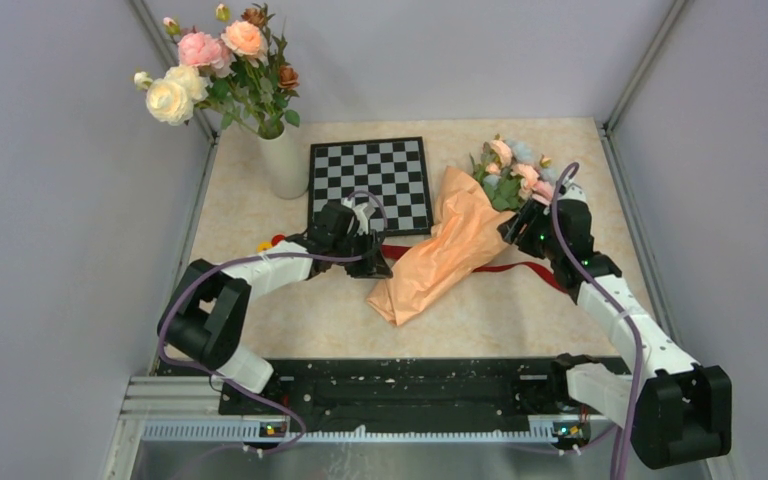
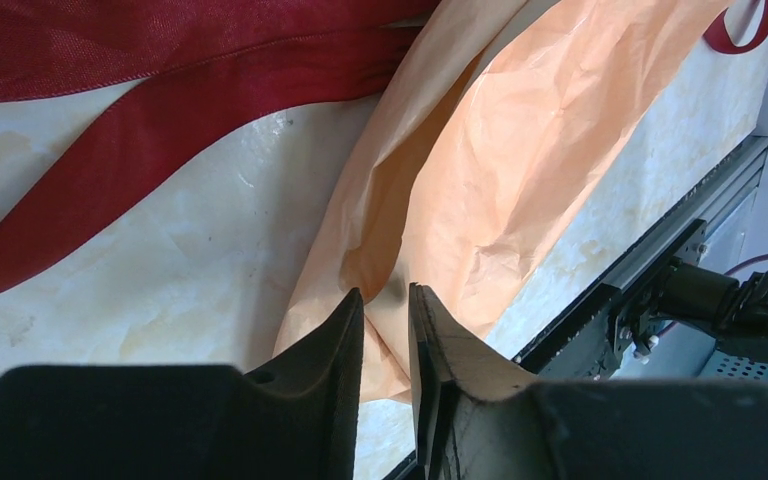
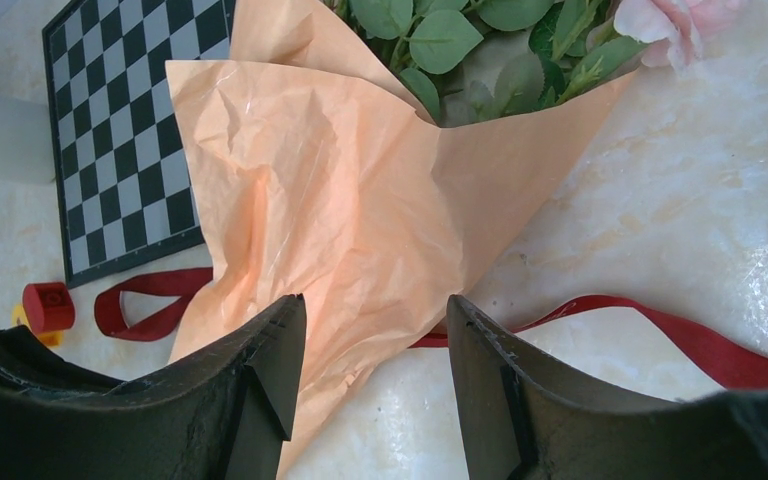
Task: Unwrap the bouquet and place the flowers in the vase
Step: Unfold the wrapping paper at the center of the board.
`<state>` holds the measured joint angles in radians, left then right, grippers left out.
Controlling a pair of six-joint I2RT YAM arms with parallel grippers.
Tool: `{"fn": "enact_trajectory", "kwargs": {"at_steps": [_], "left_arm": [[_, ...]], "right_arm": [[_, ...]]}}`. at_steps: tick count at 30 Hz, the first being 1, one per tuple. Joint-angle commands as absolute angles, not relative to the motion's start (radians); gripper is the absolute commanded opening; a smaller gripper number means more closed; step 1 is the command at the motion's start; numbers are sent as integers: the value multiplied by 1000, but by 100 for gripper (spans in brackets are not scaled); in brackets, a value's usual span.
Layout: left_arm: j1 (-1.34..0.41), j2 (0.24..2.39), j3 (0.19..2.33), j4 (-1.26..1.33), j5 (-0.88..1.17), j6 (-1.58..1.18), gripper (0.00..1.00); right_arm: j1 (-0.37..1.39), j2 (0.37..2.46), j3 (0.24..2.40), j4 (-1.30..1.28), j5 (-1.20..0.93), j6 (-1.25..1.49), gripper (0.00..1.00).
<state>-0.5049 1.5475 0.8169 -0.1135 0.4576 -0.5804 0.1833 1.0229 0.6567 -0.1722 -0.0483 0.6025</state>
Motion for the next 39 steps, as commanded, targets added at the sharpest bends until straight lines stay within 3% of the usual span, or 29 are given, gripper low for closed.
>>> {"fn": "enact_trajectory", "kwargs": {"at_steps": [1,8,15,27,39], "left_arm": [[-503,1553,831,-92,469,-568,27],[-503,1569,827,-87,469,-566,33],[-503,1584,826,-75,472,-566,33],[-505,1508,774,-8,522,-570,0],[-568,1411,733,126,640,-515,0]], "right_arm": [[196,1029,694,-151,-62,593,56],[196,1031,690,-152,-62,593,56],[196,1029,684,-153,-64,595,56],[197,1011,686,-162,-69,596,56],[197,1008,680,-146,-133,627,56]]}}
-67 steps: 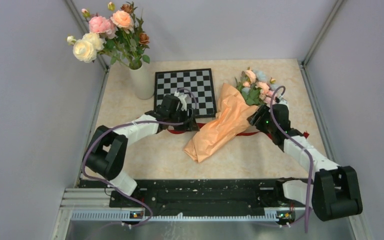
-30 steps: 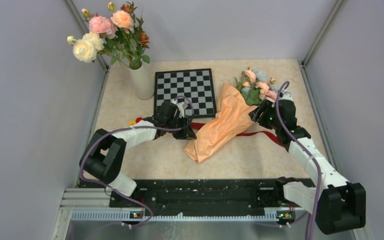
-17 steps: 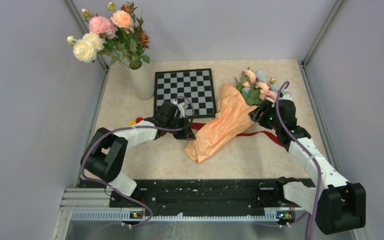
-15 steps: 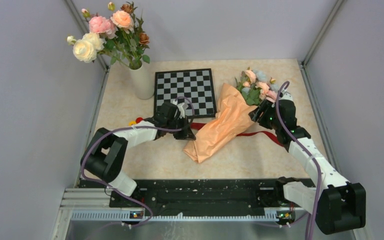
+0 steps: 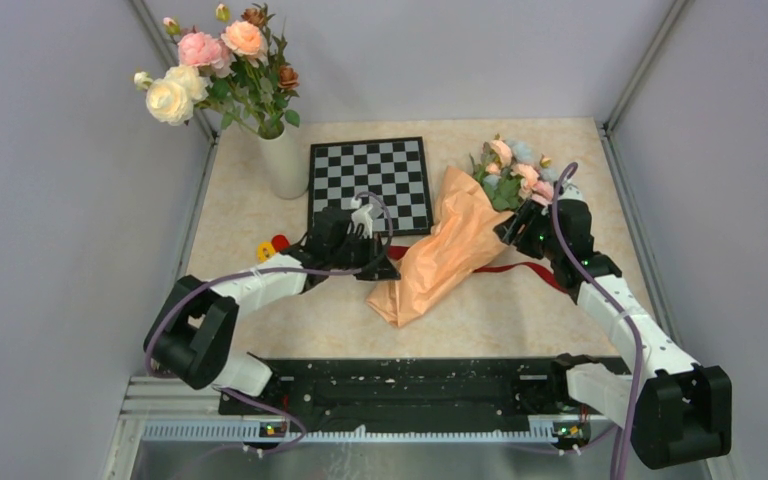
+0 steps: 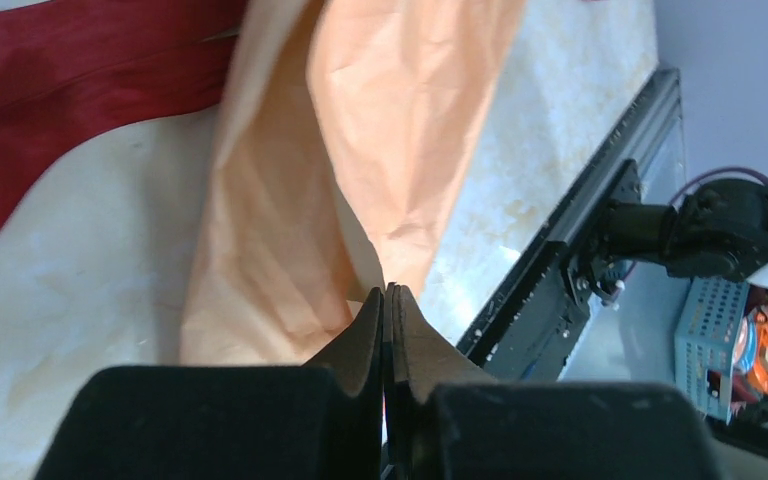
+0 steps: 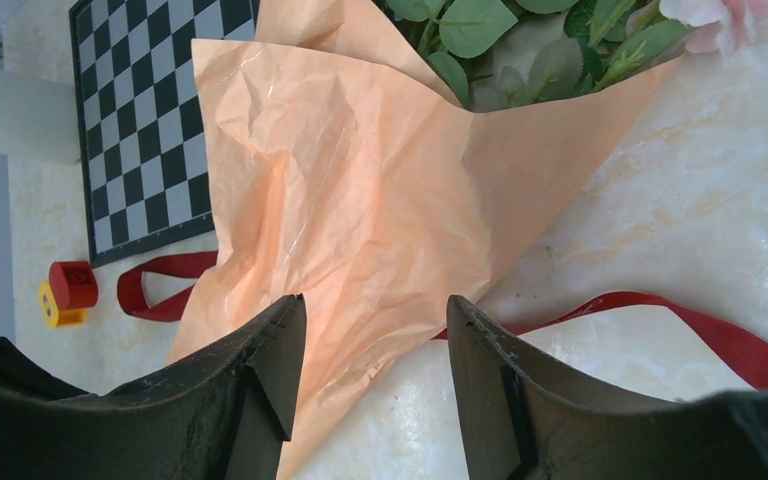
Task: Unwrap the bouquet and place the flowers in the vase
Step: Unfold the wrapping paper at the center of the board.
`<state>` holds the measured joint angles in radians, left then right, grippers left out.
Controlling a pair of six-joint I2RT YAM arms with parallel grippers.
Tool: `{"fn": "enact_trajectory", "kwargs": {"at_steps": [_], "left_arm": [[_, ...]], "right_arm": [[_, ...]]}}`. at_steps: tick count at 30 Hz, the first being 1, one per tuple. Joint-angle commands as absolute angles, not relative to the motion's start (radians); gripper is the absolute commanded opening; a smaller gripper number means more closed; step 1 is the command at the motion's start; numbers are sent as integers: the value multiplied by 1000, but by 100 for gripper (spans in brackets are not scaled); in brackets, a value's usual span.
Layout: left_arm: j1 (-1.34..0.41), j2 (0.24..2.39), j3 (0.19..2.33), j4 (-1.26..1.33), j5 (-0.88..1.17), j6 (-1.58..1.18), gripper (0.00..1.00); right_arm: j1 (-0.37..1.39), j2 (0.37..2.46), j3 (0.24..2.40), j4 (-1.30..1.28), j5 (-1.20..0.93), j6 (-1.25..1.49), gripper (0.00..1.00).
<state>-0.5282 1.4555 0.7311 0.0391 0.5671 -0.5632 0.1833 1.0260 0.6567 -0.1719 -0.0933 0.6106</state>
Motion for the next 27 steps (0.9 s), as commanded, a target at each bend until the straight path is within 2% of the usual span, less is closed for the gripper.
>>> {"fn": "enact_trajectory", "kwargs": {"at_steps": [1,7,13,16,20,23,27], "left_arm": [[-579,1408,738,127,648,-504,0],[-648,1403,747,169,684,-474,0],[-727,1423,756,202,713,-463,0],[-761,1432,759,202,715,-451,0],[-793,1437,761,193,714,-434,0],[-811,1448,769,171,713,-418,0],[-838,1465,776,152,678,-401,0]], "right_arm": [[197,1008,680,-145,-137,630,56],[198,1004,703,-167,-177,653,57],[237,945,695,-198,-170,704,69],[262,923,673,-202,-164,734,72],[308,933,658,-188,-162,758,73],[323,961,671,-179,-174,763,70],[327,937,712,-255,-129,738,70]]}}
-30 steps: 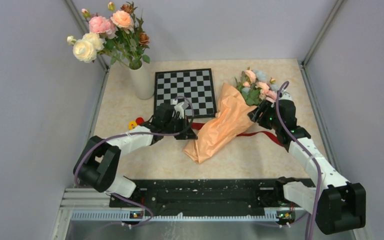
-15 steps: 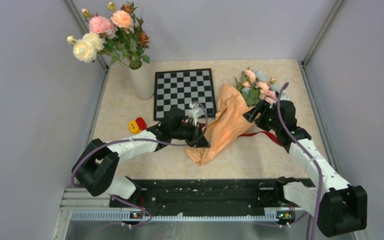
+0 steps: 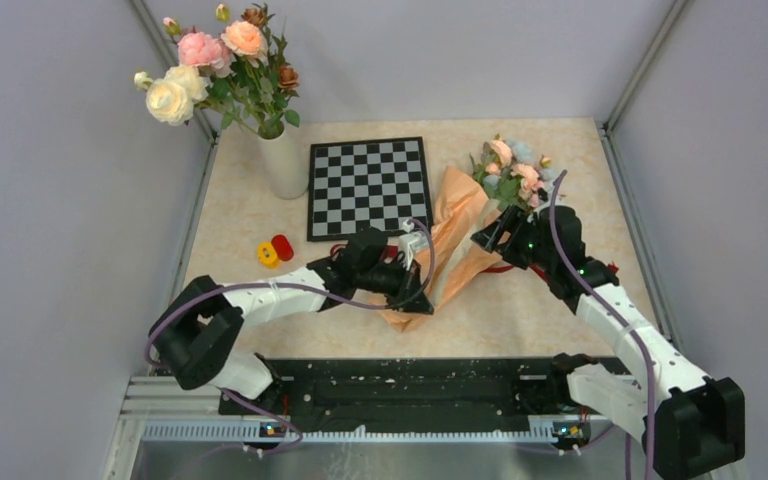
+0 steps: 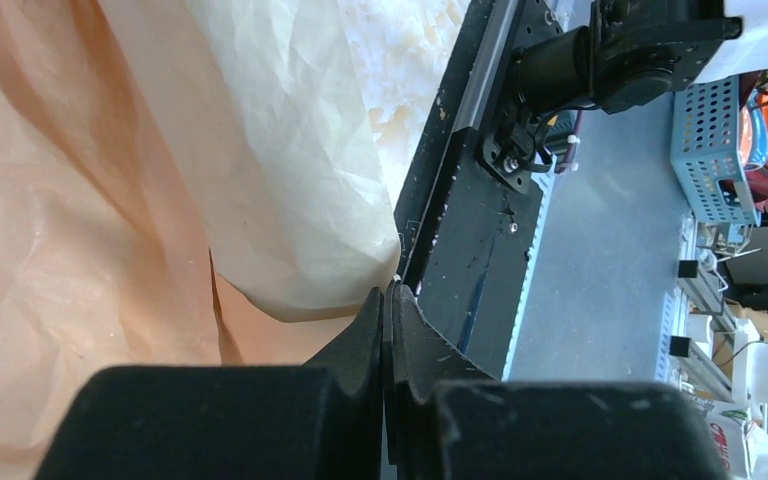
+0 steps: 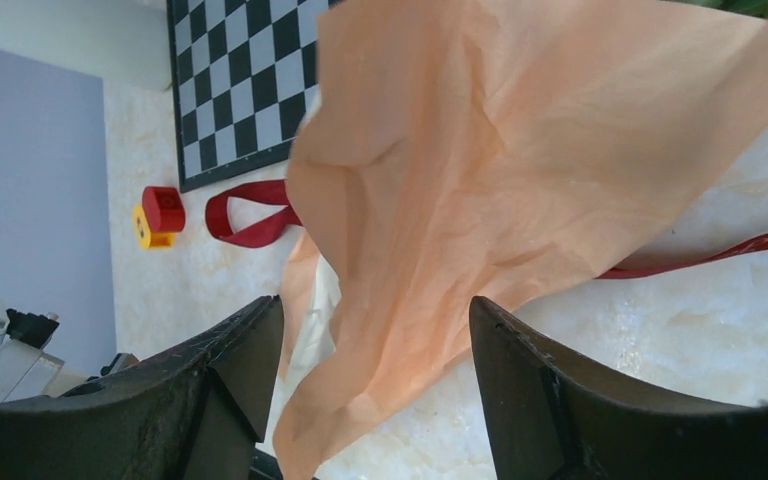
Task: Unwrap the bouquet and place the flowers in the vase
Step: Unfold the wrapping paper at the center of the board.
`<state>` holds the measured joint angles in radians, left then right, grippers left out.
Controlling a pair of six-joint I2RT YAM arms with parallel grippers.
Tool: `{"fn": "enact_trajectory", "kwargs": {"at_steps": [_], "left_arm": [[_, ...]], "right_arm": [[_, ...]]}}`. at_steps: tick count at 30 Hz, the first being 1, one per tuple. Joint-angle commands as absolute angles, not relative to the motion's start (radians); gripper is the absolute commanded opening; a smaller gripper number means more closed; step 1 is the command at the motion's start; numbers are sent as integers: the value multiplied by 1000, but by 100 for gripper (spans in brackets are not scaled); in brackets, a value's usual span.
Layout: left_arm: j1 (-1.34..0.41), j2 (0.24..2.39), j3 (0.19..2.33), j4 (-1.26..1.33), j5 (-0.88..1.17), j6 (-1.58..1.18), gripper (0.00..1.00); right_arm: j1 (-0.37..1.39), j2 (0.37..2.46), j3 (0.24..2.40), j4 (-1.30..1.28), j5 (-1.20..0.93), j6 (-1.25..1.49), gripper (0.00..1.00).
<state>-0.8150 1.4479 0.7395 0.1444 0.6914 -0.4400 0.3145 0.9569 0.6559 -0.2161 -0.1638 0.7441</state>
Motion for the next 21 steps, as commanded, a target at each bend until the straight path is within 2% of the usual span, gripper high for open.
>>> {"fn": "enact_trajectory", "kwargs": {"at_steps": [1,7,11,13,15,18,21], "left_arm": [[-849,1469,775,153,666,-399,0],[-912,1516,832,99,638,-344,0],[-961,1545,876,25,588,-283,0],[-985,1550,882,11,577,-266,3],[-996,1547,882,12,571,-261,13],[-1000,1520,880,5,531,-260,49],[-1000,1439,862,5,452,-264,77]], "right_arm": [[328,922,724,-284,-110,727,70],[327,864,860,-450,-90,673,74],[327,893,952,-465,-119,639,70],[327,928,977,-442,-147,637,68],[328,970,977,-393,-179,647,66],[332,1048,954,-307,-245,672,63],[359,1124,948,-280,-257,671,62]]}}
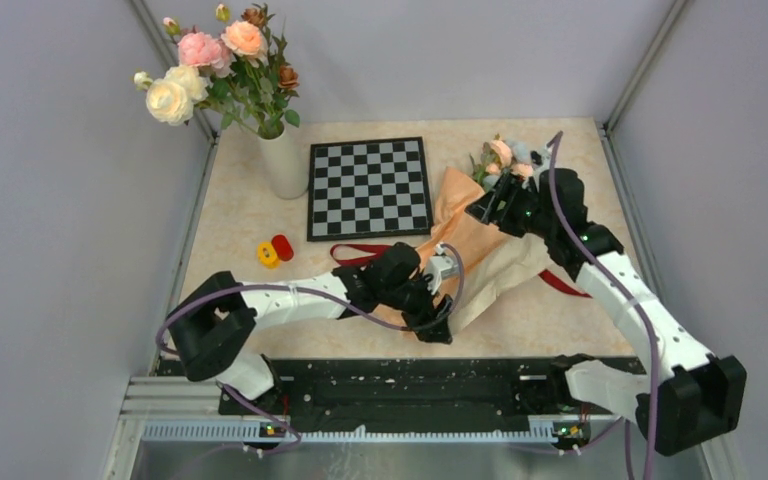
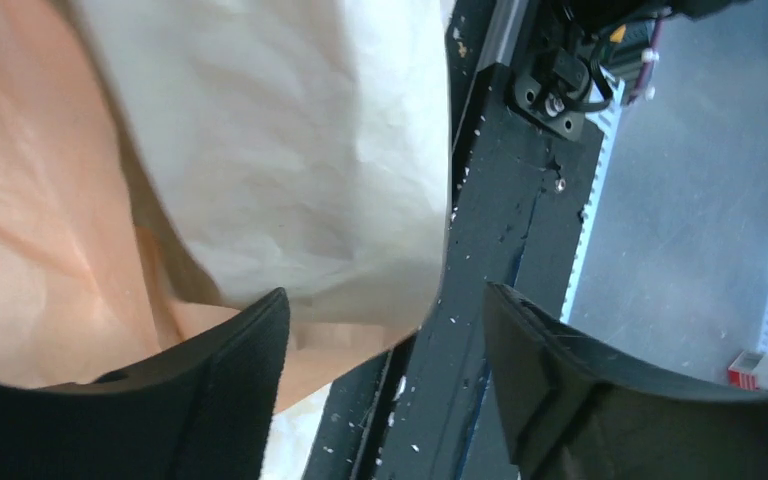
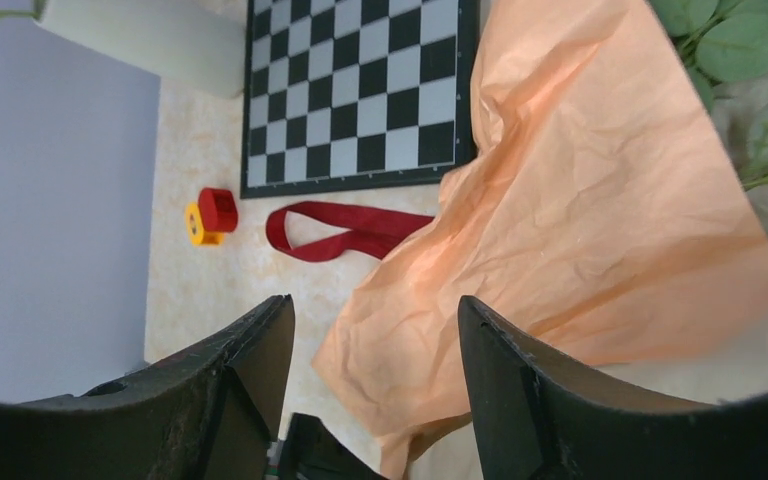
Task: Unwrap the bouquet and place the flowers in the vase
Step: Unfold the wrapping paper at the center of the board.
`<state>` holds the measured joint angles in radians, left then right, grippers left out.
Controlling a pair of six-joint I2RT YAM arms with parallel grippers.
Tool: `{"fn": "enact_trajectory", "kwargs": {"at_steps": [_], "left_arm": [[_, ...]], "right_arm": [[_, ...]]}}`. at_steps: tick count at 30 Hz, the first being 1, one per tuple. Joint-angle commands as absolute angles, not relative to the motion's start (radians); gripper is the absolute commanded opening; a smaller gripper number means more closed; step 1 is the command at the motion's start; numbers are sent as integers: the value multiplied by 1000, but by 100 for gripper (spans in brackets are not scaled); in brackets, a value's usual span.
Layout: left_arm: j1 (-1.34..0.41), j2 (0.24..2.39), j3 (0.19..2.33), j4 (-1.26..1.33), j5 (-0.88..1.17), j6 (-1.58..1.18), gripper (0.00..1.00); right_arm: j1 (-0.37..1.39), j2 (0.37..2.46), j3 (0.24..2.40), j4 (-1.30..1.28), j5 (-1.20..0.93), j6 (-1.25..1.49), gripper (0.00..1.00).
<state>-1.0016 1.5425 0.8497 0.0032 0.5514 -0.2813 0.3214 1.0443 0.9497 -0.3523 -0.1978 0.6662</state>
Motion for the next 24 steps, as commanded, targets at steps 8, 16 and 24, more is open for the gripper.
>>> {"fn": "enact_trajectory", "kwargs": {"at_steps": [8,16,24], "left_arm": [[-993,1269,860,-99,257,-284,99],[-868,1368,946,-189,32,-324,99],[-755,1548,1043,-133,72,-356,99]], "right_arm": [[395,1227,920,-254,-221,662,62],[406,1251,827,-212,-187,694,60],[420,1259,728,-176,-186,723,58]]}}
